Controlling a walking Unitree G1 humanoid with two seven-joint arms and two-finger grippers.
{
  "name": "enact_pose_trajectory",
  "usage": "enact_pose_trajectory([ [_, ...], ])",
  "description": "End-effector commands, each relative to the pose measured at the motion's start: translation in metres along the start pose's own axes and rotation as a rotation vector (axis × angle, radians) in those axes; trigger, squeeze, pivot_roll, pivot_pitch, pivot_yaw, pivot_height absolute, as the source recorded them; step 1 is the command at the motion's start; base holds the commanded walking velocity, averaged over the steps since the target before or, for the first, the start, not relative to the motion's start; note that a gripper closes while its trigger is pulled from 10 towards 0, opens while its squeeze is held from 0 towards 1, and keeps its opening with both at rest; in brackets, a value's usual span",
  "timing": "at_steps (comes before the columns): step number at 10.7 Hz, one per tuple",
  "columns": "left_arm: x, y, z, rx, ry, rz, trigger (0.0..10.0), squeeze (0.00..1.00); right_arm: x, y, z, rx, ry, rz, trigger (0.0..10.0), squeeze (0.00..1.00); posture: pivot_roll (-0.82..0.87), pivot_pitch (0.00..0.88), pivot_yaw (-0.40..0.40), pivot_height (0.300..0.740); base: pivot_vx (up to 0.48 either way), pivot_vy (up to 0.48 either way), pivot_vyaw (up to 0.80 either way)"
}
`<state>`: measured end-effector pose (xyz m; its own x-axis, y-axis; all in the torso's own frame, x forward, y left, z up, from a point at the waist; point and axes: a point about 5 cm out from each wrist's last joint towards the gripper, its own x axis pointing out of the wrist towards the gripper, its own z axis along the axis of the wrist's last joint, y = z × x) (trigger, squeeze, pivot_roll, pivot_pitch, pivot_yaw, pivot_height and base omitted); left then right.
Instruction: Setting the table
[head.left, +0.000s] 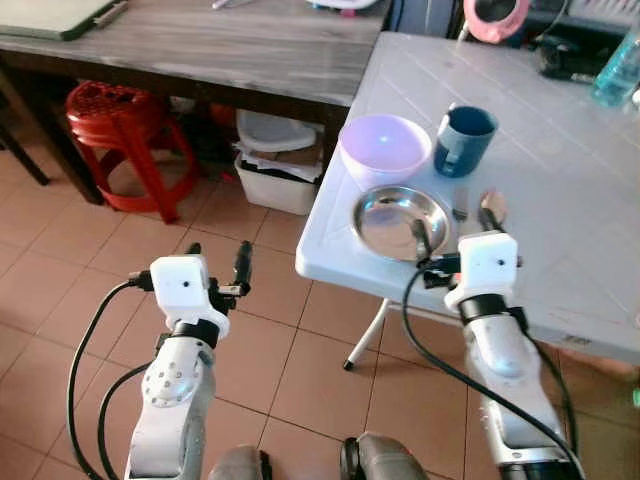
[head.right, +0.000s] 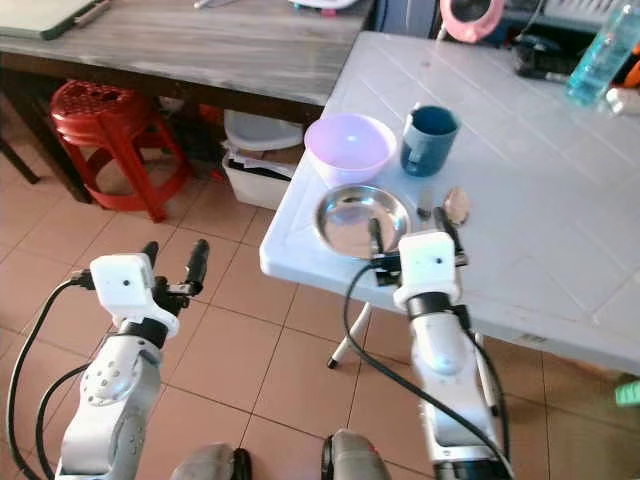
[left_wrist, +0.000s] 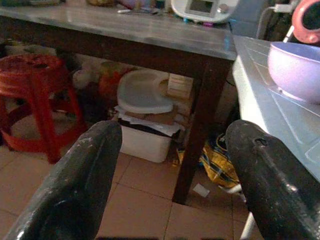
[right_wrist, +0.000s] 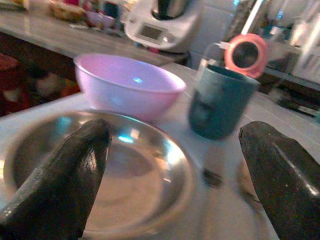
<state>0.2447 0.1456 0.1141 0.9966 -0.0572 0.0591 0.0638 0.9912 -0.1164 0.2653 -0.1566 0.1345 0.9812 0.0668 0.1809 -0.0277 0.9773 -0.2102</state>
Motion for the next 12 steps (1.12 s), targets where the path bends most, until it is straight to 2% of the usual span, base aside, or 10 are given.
enact_pose_trajectory([
  [1,-0.002,0.002,0.000,-0.002,0.002,-0.001,10.0,0.00,0.002,-0.001,0.006,0.010,-0.018,-0.007,10.0,0.00,0.00,0.128,-0.009,0.740,0.000,0.000,0.00],
  [3,-0.001,0.002,0.002,-0.013,0.000,-0.019,10.0,0.00,0.006,-0.006,0.004,0.124,0.024,-0.058,10.0,0.00,0.00,0.134,-0.003,0.740,0.000,0.000,-0.77],
  [5,-0.003,0.003,0.002,-0.011,0.008,-0.032,10.0,0.00,0.008,-0.009,0.005,0.158,0.032,-0.076,10.0,0.00,0.00,0.147,0.005,0.740,0.000,0.000,0.00],
  [6,-0.004,0.005,0.002,-0.008,0.011,-0.038,10.0,0.00,0.007,-0.008,-0.001,0.218,0.077,-0.085,10.0,0.00,0.00,0.152,0.009,0.740,0.000,0.000,0.00],
  [9,-0.005,0.004,0.004,0.003,0.017,-0.049,10.0,0.00,0.016,-0.008,-0.003,0.326,0.112,-0.074,10.0,0.00,0.01,0.175,0.018,0.740,0.000,0.000,0.00],
  [12,-0.007,0.007,0.005,0.016,0.024,-0.051,10.0,0.00,0.016,-0.009,-0.006,0.364,0.141,-0.079,10.0,0.00,0.02,0.189,0.021,0.740,0.000,0.000,0.00],
])
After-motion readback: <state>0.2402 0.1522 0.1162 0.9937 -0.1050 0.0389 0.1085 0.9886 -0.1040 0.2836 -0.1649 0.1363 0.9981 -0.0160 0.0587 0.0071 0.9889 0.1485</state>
